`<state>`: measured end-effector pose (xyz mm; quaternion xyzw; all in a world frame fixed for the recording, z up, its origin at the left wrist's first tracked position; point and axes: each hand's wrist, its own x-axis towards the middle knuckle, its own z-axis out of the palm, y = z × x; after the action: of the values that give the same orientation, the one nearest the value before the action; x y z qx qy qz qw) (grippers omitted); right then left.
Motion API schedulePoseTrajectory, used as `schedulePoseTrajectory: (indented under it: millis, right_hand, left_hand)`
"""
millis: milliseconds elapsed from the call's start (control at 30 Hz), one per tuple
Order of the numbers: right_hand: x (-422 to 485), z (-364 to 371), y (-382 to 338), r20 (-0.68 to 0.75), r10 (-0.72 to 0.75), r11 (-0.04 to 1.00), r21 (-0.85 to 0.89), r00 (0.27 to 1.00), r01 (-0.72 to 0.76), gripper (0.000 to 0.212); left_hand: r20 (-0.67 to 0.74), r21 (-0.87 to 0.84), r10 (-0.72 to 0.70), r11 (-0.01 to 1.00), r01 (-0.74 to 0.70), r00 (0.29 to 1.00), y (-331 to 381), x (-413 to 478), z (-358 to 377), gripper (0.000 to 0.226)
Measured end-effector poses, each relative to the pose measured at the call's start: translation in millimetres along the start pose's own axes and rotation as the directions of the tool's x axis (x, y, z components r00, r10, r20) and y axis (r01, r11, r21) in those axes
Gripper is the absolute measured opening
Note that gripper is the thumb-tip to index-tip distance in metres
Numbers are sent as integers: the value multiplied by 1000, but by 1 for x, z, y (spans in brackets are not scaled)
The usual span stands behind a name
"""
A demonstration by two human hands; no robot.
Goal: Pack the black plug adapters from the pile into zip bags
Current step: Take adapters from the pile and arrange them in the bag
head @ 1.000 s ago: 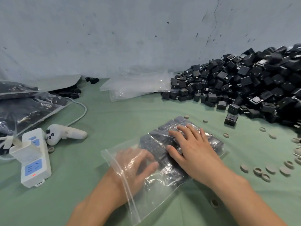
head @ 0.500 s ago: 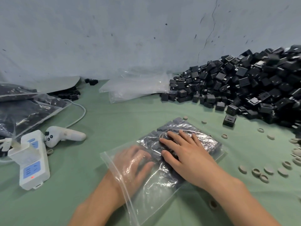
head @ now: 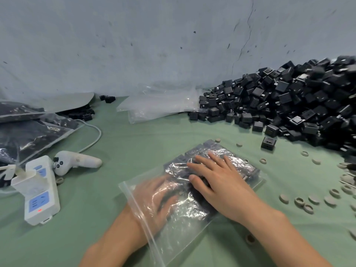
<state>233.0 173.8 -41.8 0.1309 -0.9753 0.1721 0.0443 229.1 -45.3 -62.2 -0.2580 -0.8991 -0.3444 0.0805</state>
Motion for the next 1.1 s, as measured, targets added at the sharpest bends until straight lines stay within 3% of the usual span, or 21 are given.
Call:
schedulePoseTrajectory:
  millis: [100,233,333,433,500,533,600,633,733,833,933,1100]
  right_hand:
    - [-7,-8,7,-105,54,996,70,993,-47,57]
    - [-28,-14,28,-245,246,969,97,938,-229,52]
    - [-45,-17,45,-252,342,940,84,905,-331,51]
    - [-55,-15,50,-184,342,940,92,922,-330,51]
    - [-58,-13,50,-167,318,947,88,933,-308,50]
    - [-58,-13,50,-163,311,950,90,936,-300,51]
    - [-59,-13,49,-167,300,952,107,939,-285,54]
    - [-58,-13,48,-172,296,953,116,940,-279,57]
    - [-58,-13,48,-183,288,955,123,940,-268,62]
    - [-60,-11,49,-189,287,954,150,939,-261,62]
    - [-59,-11,51,-194,282,951,184,940,-247,64]
    - [-55,-18,56,-300,281,935,302,912,-188,62]
  left_hand:
    - [-16,81,14,997,-13,1000,-4,-5,-8,33]
    - [22,95,-61,994,58,998,-9,-22,-24,32]
    - [10,192,-82,978,79,997,-11,-36,-37,35]
    - [-177,229,-172,950,210,969,-13,-45,-49,23]
    - [-348,137,-279,929,343,895,-13,-47,-57,38]
    - [-411,93,-281,934,346,867,-9,-48,-60,41]
    - [-469,88,-164,969,231,868,0,-47,-58,25]
    - [-447,97,-107,981,167,888,7,-46,-55,18]
    - [-225,208,13,978,35,974,21,-46,-41,36]
    - [-52,285,-69,955,82,996,18,-48,-35,53]
    - [-46,282,-122,950,130,991,12,-45,-37,57]
    - [-210,236,-104,960,153,972,20,-34,-33,51]
